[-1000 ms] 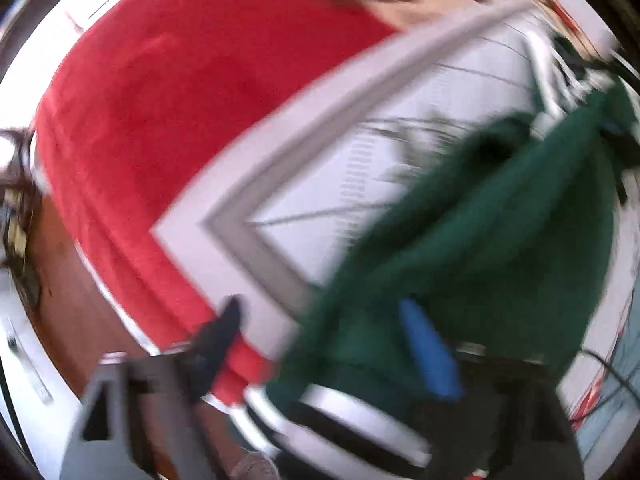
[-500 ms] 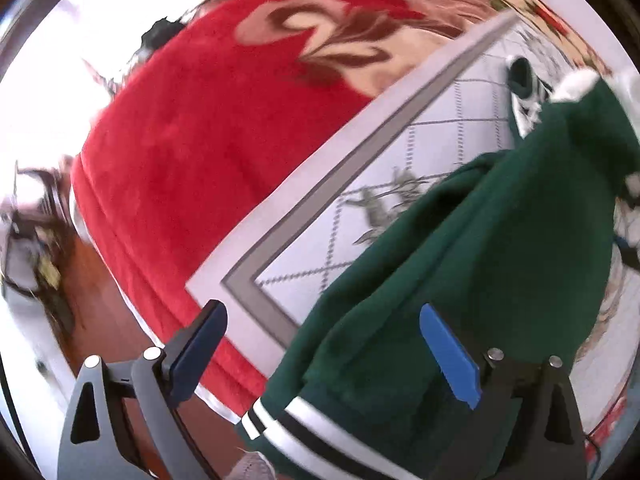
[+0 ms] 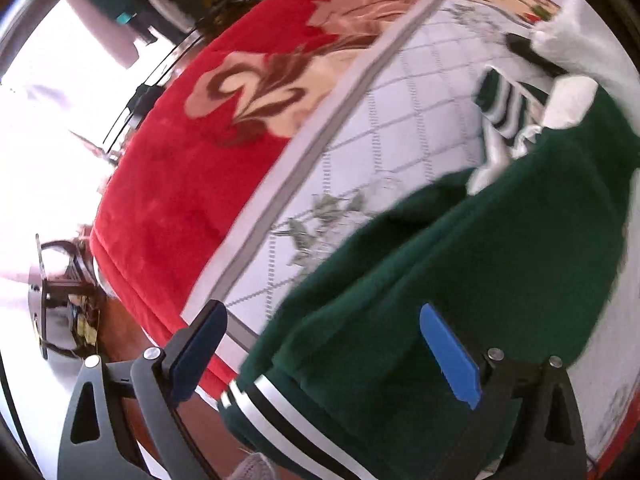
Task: Fold large clothes
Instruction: 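Lift the jacket hem with both grippers and fold it toward the hood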
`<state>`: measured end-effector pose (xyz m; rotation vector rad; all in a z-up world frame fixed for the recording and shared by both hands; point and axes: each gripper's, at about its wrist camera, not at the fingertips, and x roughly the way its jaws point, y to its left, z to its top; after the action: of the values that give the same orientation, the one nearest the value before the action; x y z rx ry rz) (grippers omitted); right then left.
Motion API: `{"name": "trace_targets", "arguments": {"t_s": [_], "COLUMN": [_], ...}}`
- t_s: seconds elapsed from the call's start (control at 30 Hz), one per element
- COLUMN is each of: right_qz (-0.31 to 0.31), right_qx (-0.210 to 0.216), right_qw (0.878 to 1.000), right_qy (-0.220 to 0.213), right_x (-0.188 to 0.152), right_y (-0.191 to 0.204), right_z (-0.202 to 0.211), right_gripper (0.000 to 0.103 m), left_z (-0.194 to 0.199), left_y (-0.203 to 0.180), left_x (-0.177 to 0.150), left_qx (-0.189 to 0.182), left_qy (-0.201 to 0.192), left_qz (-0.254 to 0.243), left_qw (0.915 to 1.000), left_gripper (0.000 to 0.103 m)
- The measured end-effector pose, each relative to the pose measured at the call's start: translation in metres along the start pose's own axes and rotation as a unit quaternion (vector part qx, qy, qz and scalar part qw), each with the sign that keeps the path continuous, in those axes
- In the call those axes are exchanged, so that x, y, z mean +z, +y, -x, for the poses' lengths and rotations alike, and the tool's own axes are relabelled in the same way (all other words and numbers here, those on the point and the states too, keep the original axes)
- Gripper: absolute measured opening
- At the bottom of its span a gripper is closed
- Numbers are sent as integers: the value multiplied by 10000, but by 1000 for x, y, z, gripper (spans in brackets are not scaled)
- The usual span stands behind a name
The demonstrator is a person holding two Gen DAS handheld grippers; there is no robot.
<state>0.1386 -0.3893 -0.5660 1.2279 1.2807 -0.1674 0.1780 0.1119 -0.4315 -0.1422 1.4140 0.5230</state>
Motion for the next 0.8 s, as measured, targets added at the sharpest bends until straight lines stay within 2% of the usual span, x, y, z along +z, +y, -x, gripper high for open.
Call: {"name": "trace_targets", "arguments": {"t_s": [0.03,0.1,0.17,0.2,0.23,0.27,0.33,0.37,0.43,0.47,0.53,0.57,0.6,0.63,0.67,0.7,0.73,0.8], "right_qz": [-53,59,-12,26,226,584,1072,1337,1737,1964,2214,2222,2186,2200,2378,2467,2373,2118], "right_qx": [-95,-653,-780,-701,-589,-580,-208,56,296,339,144,286,395,480,542,550,570,584], "right_qw": [9999,9966,9938,9939,9941,9921,9883,9825,9734,9681,9630,9600,9592,9590,9563,9543,9561,9675], "right_qy": [10,494,787,852,885,947,1068,1296,1465,1516,1528,1678,1749,1723,1614,1595,1622,1250], "right_x": [-4,-16,-25,-22,-19,-9,5,15,31,43,63,71,74,76,75,73,70,64], "right_y": [-13,-52,-70,-70,-57,-41,-7,18,58,77,104,115,121,131,143,147,149,147], "right_z": [14,48,77,84,81,75,36,10,-41,-72,-127,-157,-168,-175,-178,-180,-183,-166], "right_gripper": [0,1,6,23,53,62,65,65,69,70,71,76,83,74,54,25,23,20], "left_z": [2,5,7,8,8,7,6,3,-5,-12,-28,-33,-38,-42,-43,-45,-44,-38], "left_y": [-7,-19,-25,-25,-25,-25,-24,-23,-22,-23,-24,-25,-26,-26,-27,-28,-28,-30], "left_x": [-3,-8,-14,-15,-18,-19,-20,-21,-21,-20,-15,-14,-12,-11,-10,-8,-9,-10], "left_qx": [6,-10,-110,-138,-133,-105,-109,-71,-89,-80,5,25,55,53,32,11,12,16], "left_qy": [14,34,98,103,100,93,73,46,16,43,136,137,150,166,171,191,206,185], "left_qz": [-84,-198,-115,-54,19,50,140,191,275,326,370,395,432,459,480,485,475,388], "left_qw": [10000,9998,9998,9998,9999,9999,9998,9998,9996,9994,9992,9991,9989,9988,9987,9986,9987,9991], "left_gripper": [99,99,99,99,99,99,99,99,102,103,103,103,103,103,103,103,103,103]}}
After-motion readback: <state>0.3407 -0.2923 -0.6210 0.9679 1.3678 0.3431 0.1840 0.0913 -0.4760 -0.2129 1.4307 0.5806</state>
